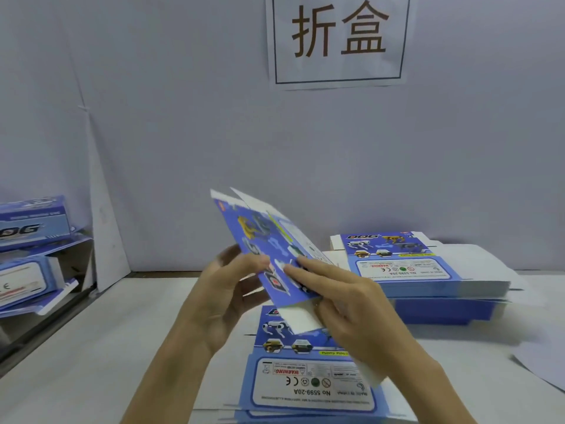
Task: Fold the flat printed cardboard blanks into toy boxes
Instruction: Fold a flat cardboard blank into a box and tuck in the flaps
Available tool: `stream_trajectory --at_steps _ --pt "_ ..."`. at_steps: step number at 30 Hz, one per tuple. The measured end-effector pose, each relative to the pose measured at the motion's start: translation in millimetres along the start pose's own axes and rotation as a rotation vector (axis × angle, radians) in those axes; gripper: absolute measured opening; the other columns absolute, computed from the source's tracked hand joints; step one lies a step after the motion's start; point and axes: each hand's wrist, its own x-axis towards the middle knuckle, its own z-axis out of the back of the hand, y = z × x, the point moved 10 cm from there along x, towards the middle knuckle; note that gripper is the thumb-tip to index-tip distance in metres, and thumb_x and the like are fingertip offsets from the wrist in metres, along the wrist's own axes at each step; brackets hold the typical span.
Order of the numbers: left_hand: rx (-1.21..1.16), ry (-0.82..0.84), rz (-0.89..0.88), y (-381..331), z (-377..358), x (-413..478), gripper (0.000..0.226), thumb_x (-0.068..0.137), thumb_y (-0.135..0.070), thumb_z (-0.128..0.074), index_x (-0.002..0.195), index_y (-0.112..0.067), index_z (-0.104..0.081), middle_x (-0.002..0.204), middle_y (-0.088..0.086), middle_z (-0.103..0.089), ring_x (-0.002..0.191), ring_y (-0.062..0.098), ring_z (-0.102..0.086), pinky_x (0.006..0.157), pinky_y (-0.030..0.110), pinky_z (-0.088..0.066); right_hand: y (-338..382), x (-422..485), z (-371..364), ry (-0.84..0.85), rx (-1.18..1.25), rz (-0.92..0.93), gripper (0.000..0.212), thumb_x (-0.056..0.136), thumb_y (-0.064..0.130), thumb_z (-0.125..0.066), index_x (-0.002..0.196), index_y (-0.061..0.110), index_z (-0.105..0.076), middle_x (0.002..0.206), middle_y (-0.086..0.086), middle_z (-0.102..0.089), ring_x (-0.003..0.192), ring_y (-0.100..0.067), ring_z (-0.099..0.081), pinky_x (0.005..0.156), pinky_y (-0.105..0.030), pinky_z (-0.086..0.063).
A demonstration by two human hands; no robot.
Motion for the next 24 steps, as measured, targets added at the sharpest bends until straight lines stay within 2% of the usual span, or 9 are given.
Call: stream_trajectory --at_steps 2,4,6,9,12,15,18,21,24 --pt "0.020 -0.044 0.005 6 2 3 0.044 0.064 -0.003 -0.067 0.106 0.004 -0.062 0.104 0.025 -0.068 0.076 0.027 -0.070 0.067 0.036 -0.060 -11 -4 -5 0.051 0.067 -0.063 0.054 0.084 0.013 -0.048 0.127 0.046 -0.054 0.139 0.019 -0.049 0.131 -0.001 -0.045 0.104 -0.021 -0.043" --pt "-0.047 -0.028 -0.001 8 -3 4 0.036 0.066 -0.011 -0.073 0.101 -0.002 -0.068 0.108 0.027 -0.066 0.083 0.027 -0.068 0.069 0.036 -0.060 -13 -3 0 -0.015 0.066 -0.108 0.051 0.086 0.011 -0.051 0.131 0.034 -0.055 0.139 0.009 -0.052 0.129 -0.008 -0.048 0.103 -0.024 -0.044" --pt "-0.148 0.116 0.013 7 -18 1 0.066 0.057 -0.041 -0.086 0.114 -0.014 -0.068 0.118 0.019 -0.065 0.101 0.028 -0.067 0.082 0.045 -0.057 -10 -1 4 -0.078 0.110 -0.126 0.053 0.089 0.012 -0.049 0.140 0.027 -0.043 0.138 0.005 -0.053 0.119 -0.003 -0.053 0.092 -0.013 -0.046" --pt "-0.041 0.264 0.084 16 -40 -8 0.104 0.045 -0.069 -0.082 0.137 -0.031 -0.049 0.130 0.011 -0.061 0.120 0.031 -0.058 0.097 0.057 -0.047 -13 -2 10 -0.217 0.167 -0.186 0.064 0.088 0.009 -0.051 0.146 0.025 -0.029 0.121 0.000 -0.061 0.098 0.000 -0.052 0.077 -0.004 -0.042" --pt "-0.058 0.184 0.105 20 -42 -6 0.125 0.030 -0.070 -0.084 0.138 -0.022 -0.046 0.120 0.011 -0.067 0.108 0.030 -0.065 0.086 0.052 -0.054 0 -1 12 -0.275 0.233 -0.108 0.053 0.096 0.019 -0.048 0.146 0.025 -0.034 0.131 0.001 -0.055 0.112 -0.002 -0.053 0.085 -0.009 -0.047" --pt "-0.169 0.121 0.099 12 -41 -10 0.134 0.019 -0.067 -0.086 0.135 -0.012 -0.049 0.108 0.014 -0.068 0.097 0.034 -0.066 0.072 0.044 -0.059 13 -2 11 -0.271 0.216 -0.008 0.043 0.102 0.035 -0.035 0.143 0.024 -0.038 0.142 0.003 -0.045 0.131 -0.001 -0.041 0.089 -0.015 -0.051" --pt "-0.137 0.077 0.021 1 -35 -13 0.125 0.023 -0.057 -0.091 0.132 -0.012 -0.051 0.116 0.022 -0.064 0.102 0.040 -0.064 0.075 0.045 -0.058 14 -2 14 -0.309 0.246 -0.007 0.041 0.103 0.035 -0.035 0.140 0.020 -0.044 0.141 0.002 -0.047 0.131 -0.002 -0.042 0.091 -0.011 -0.048" --pt "-0.124 0.085 -0.052 -9 -36 -18 0.092 0.050 -0.041 -0.077 0.131 -0.006 -0.050 0.126 0.032 -0.053 0.116 0.049 -0.054 0.093 0.055 -0.047 15 -4 19 -0.359 0.226 0.007 0.039 0.105 0.035 -0.034 0.136 0.018 -0.049 0.140 -0.003 -0.051 0.129 0.000 -0.045 0.093 -0.009 -0.044" --pt "-0.070 0.070 -0.103 -16 -35 -18 0.078 0.053 -0.043 -0.071 0.122 -0.007 -0.058 0.118 0.028 -0.060 0.110 0.045 -0.060 0.090 0.049 -0.052 17 -6 22 -0.386 0.222 0.033 0.036 0.104 0.031 -0.039 0.137 0.019 -0.046 0.140 -0.007 -0.050 0.131 -0.001 -0.043 0.090 -0.010 -0.047"
